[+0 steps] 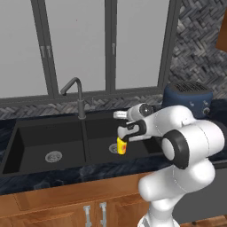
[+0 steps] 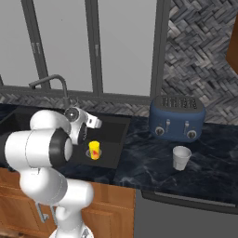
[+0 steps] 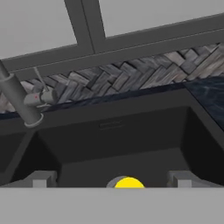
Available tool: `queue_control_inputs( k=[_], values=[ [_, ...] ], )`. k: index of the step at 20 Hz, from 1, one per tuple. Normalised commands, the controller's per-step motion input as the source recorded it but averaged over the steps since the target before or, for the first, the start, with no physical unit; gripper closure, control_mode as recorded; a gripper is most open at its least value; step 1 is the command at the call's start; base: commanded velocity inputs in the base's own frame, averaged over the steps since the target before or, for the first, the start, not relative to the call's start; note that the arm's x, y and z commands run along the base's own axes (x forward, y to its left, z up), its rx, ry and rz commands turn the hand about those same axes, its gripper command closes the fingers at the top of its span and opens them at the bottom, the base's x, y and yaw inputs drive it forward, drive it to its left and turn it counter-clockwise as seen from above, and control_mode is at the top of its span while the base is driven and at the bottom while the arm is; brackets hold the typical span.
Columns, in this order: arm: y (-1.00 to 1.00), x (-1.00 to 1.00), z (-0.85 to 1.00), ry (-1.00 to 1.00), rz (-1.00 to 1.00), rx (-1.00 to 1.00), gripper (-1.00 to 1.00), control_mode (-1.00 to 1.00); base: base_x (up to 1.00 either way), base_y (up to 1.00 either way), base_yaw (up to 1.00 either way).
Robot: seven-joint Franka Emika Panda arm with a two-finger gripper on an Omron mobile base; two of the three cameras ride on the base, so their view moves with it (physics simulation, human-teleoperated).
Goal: Place the glass cup in the left basin and the cup in the right basin of the sink.
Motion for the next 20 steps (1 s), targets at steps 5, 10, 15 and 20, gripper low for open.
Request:
queue_control_inputs(
  k=[5,10,15,20],
  values=[
    [-0.23,-0.06,0.07,0.14,0.0,0.06,-1.0,-1.0,0.0,0.0,0.0],
    [-0.14,0.0,0.17,0.2,0.0,0.01,-1.0,-1.0,0.0,0.0,0.0],
    [-0.01,0.0,0.36,0.07,0.01,-0.06,-1.0,-1.0,0.0,0.0,0.0],
    [-0.19,-0.03,0.3,0.0,0.03,-0.13,-1.0,-1.0,0.0,0.0,0.0]
  ],
)
